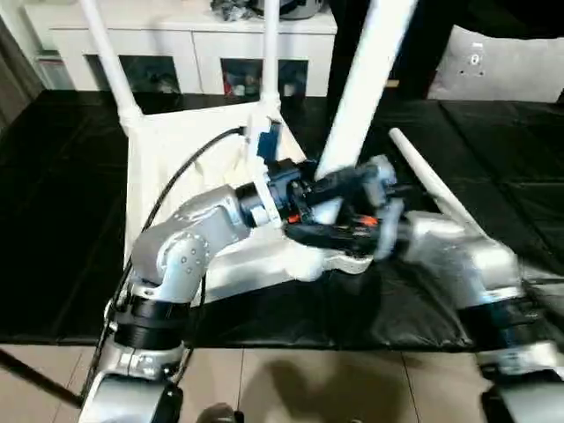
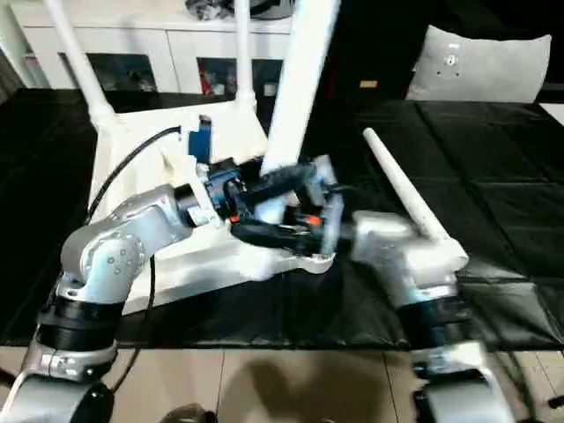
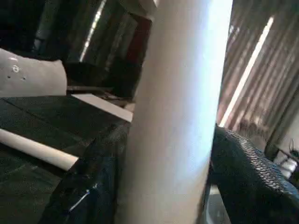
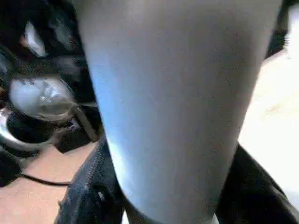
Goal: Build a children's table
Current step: Pick table leg
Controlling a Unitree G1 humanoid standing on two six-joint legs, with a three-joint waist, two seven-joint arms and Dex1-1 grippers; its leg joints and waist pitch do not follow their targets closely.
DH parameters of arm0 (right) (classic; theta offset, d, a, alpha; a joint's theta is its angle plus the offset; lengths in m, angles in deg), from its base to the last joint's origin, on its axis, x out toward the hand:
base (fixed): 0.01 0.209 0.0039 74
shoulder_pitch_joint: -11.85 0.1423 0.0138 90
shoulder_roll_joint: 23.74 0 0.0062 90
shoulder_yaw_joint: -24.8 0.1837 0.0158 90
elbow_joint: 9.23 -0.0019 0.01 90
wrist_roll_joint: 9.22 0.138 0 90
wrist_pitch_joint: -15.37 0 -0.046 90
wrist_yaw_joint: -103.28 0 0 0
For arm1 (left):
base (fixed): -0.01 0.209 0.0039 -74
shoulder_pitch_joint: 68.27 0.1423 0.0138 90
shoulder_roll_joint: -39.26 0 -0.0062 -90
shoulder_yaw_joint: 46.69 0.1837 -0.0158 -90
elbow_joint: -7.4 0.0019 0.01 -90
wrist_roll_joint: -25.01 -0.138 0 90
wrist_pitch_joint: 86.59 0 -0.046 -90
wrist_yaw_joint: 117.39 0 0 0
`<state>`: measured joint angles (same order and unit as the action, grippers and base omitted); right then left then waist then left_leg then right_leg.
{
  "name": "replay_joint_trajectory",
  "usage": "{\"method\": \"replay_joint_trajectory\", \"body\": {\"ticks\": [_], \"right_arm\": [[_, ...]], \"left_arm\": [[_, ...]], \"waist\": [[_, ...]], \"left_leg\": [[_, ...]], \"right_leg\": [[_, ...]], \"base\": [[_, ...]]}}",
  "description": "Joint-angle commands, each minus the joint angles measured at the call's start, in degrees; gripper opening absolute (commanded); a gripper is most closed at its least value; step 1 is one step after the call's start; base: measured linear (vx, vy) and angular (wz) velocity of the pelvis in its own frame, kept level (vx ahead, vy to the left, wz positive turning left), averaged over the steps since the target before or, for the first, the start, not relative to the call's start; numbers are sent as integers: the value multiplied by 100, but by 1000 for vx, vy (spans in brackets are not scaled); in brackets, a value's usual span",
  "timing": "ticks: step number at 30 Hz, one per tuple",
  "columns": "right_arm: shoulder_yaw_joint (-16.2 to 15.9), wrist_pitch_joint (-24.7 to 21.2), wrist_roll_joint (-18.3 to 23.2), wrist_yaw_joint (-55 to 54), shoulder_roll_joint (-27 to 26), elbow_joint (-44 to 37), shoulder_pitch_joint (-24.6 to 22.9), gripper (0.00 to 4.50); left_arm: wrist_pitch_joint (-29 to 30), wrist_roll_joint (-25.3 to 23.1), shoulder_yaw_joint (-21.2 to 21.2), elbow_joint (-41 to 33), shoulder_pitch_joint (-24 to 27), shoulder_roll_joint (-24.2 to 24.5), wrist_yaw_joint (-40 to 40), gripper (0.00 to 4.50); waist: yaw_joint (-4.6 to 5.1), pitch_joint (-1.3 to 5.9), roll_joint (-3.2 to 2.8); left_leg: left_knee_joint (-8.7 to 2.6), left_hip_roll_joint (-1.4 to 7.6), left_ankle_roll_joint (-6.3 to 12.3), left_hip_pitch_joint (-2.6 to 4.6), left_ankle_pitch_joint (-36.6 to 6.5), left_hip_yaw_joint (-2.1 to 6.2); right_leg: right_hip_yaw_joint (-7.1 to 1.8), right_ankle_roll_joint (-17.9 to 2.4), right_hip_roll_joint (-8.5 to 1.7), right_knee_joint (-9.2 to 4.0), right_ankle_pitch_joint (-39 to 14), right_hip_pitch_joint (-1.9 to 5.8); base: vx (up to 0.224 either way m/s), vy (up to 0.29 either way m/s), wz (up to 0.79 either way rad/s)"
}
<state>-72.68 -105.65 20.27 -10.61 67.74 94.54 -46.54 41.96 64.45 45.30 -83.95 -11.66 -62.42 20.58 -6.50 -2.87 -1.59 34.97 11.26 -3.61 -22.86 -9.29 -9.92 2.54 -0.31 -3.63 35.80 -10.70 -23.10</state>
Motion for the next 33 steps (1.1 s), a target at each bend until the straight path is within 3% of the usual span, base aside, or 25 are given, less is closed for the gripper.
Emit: {"method": "replay_joint_trajectory", "body": {"ticks": [1,10,12,13,14,15,17,18,20,21,23,24,25,26,27,31,33], "right_arm": [[-43,-35,-272,-403,-10,301,69,194],[-68,346,-584,-891,-276,567,49,193],[50,568,-621,-1075,-387,598,17,193],[139,711,-634,-1204,-452,615,6,193],[309,762,-622,-1504,-529,644,27,193],[445,789,-596,-1688,-570,632,28,193],[530,785,-574,-1786,-582,615,24,191],[643,687,-509,-1898,-591,531,-10,191],[701,617,-465,-1940,-590,469,-38,191],[831,561,-446,-2151,-595,370,-106,191],[1058,657,-594,-2676,-564,230,-270,191],[1130,686,-695,-2909,-540,187,-351,191],[1153,694,-730,-3008,-535,177,-377,190],[1175,702,-763,-3102,-530,168,-402,190],[1197,704,-850,-3286,-516,128,-451,190],[1085,612,-1201,-3732,-414,-1,-567,190],[1191,628,-1431,-4361,-550,-136,-617,190]], "left_arm": [[62,440,118,-345,-105,-226,-71,293],[224,593,150,-523,-22,-581,124,293],[256,688,76,-560,-2,-643,177,293],[260,751,-8,-564,-7,-683,235,293],[248,826,-152,-551,-34,-695,301,293],[218,898,-321,-534,-61,-688,373,293],[195,936,-421,-526,-78,-685,422,293],[180,988,-555,-517,-81,-649,472,293],[175,1016,-627,-514,-78,-624,499,293],[174,961,-695,-547,-1,-481,461,293],[136,687,-747,-567,205,-119,348,293],[105,524,-735,-565,310,52,300,293],[97,457,-731,-560,348,110,288,293],[90,394,-727,-555,384,164,277,293],[67,273,-708,-549,455,272,254,293],[-59,-22,-680,-525,681,567,343,293],[-175,-231,-602,-528,834,743,443,293]], "waist": [[-15,419,104],[5,406,102],[18,404,133],[16,405,108],[27,402,157],[29,398,130],[40,396,146],[33,398,112],[45,391,116],[31,401,37],[44,400,77],[34,402,19],[22,400,60],[22,400,60],[52,401,51],[181,387,65],[206,379,61]], "left_leg": [[-371,146,154,122,-904,30],[-383,144,170,112,-958,35],[-387,146,179,114,-964,28],[-389,151,171,119,-986,34],[-389,153,178,118,-984,24],[-396,151,158,121,-972,33],[-402,152,123,130,-996,32],[-398,151,109,138,-1012,33],[-414,157,79,151,-1066,33],[-412,154,52,154,-1075,46],[-434,157,-17,156,-1067,47],[-440,160,-102,192,-1102,36],[-428,138,-156,197,-1118,25],[-428,138,-156,197,-1118,25],[-441,109,-160,144,-1080,38],[-454,101,-161,122,-1196,50],[-451,95,-155,138,-1252,40]], "right_leg": [[-185,-1085,-370,-421,-1067,277],[-184,-1024,-369,-437,-1128,280],[-185,-1024,-366,-443,-1127,276],[-186,-1027,-374,-436,-1156,270],[-188,-1018,-369,-449,-1166,268],[-187,-1035,-371,-434,-1175,263],[-188,-1026,-367,-435,-1204,263],[-190,-1013,-366,-437,-1208,258],[-191,-986,-343,-443,-1127,245],[-192,-987,-348,-424,-1066,248],[-198,-972,-352,-424,-979,249],[-197,-979,-332,-444,-1005,210],[-197,-982,-311,-431,-936,221],[-197,-982,-311,-431,-936,221],[-190,-924,-319,-415,-845,276],[-187,-845,-332,-442,-1066,292],[-199,-822,-328,-464,-1204,277]], "base": [[0,0,0],[0,0,0],[0,0,0],[0,0,0],[0,0,0],[0,0,0],[0,0,0],[0,0,0],[0,0,0],[0,0,0],[0,0,0],[0,0,0],[0,0,0],[0,0,0],[0,0,0],[0,0,0],[0,0,0]]}}
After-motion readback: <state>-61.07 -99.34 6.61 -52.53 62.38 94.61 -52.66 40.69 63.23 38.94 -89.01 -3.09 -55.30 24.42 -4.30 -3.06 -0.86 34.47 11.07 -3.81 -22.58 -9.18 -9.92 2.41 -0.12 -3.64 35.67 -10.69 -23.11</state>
